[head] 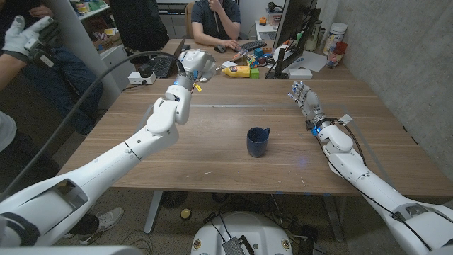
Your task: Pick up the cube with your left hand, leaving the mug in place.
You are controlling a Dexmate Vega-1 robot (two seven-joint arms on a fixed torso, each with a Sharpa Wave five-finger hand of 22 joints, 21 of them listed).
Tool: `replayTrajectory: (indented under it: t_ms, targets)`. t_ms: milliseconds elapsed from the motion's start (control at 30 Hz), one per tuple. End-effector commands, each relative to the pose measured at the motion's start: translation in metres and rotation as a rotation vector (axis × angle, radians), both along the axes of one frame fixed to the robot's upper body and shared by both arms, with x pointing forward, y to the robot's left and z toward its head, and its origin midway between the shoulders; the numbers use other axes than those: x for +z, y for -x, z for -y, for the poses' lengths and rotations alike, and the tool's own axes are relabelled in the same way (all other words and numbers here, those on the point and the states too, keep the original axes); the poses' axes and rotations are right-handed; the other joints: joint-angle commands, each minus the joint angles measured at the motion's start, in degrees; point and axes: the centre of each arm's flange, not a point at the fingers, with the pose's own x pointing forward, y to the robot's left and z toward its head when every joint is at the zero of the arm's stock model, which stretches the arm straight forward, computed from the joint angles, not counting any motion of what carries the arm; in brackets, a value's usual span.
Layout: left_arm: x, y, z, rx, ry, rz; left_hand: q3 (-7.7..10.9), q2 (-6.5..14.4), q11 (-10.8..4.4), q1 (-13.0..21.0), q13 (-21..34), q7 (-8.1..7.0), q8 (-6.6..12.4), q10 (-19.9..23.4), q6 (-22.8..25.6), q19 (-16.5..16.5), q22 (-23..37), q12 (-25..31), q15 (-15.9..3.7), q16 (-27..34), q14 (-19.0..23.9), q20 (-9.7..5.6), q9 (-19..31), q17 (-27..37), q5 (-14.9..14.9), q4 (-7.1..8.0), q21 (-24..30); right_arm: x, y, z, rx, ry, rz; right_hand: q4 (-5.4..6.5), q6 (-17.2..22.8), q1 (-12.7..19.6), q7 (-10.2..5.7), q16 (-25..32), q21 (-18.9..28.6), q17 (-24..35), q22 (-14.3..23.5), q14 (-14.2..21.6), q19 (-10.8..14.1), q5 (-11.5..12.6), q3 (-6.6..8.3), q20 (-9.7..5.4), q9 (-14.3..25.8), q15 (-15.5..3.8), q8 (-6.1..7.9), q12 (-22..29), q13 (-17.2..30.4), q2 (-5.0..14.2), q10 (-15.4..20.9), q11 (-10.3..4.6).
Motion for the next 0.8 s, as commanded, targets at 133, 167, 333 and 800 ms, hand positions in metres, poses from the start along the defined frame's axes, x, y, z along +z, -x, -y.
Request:
replayTrajectory:
  t_ms: [133, 167, 333, 800]
  targets:
    - [0.0027, 0.0174, -0.0012, 0.008, 0.02, 0.089, 0.67, 6.87, -0.13, 6.47, 0.05, 0.11, -0.16, 0.44, 0.42, 2.17, 0.24, -0.4, -7.5, -0.29, 1.83, -1.96, 0.03, 0.23, 0.27, 0.73, 0.18, -0.0007, 0.0013, -0.0005, 0.005, 0.002, 0.001, -0.22, 0.27, 0.21, 0.05, 0.19, 0.12, 0.1, 0.21, 0.46, -0.11, 0.49, 0.16, -2.72, 0.1, -0.31, 0.38, 0.3, 0.05, 2.4, 0.3, 0.09]
    - [0.003, 0.0176, -0.0012, 0.012, 0.021, 0.085, 0.69, 6.91, -0.01, 6.49, 0.05, 0.14, -0.18, 0.39, 0.45, 2.19, 0.24, -0.44, -7.56, -0.32, 1.8, -1.95, 0.03, 0.24, 0.28, 0.73, 0.18, -0.0007, 0.0013, -0.0006, 0.004, 0.004, 0.003, -0.22, 0.3, 0.21, 0.04, 0.19, 0.12, 0.1, 0.21, 0.46, -0.11, 0.49, 0.16, -2.72, 0.1, -0.31, 0.39, 0.3, 0.05, 2.4, 0.3, 0.02]
    - [0.0028, 0.0184, -0.0024, 0.019, 0.026, 0.114, 0.63, 6.98, -0.16, 6.28, 0.06, 0.26, -0.28, 0.3, 0.61, 2.19, 0.25, -0.65, -7.62, -0.42, 1.78, -2.05, 0.04, 0.29, 0.25, 0.88, 0.14, -0.0004, 0.001, -0.0011, 0.006, 0.004, 0.002, -0.22, 0.37, 0.22, 0.08, 0.19, 0.12, 0.1, 0.21, 0.5, -0.14, 0.48, 0.17, -2.73, 0.1, -0.36, 0.41, 0.3, 0.05, 2.4, 0.33, 0.05]
    - [0.005, 0.0209, -0.0041, 0.031, 0.035, 0.131, 0.46, 7.12, -0.34, 5.66, 0.07, 0.16, -0.53, 0.98, 0.97, 2.24, 0.27, -0.8, -7.9, -0.47, 2.26, -2.27, 0.06, 0.35, 0.22, 1.19, 0.06, 0.0001, 0.0001, -0.0013, 0.007, 0.003, 0.002, -0.23, 0.38, 0.23, 0.01, 0.17, 0.11, 0.11, 0.21, 0.48, -0.24, 0.46, 0.2, -2.84, 0.1, -0.35, 0.39, 0.3, 0.06, 2.4, 0.39, 0.17]
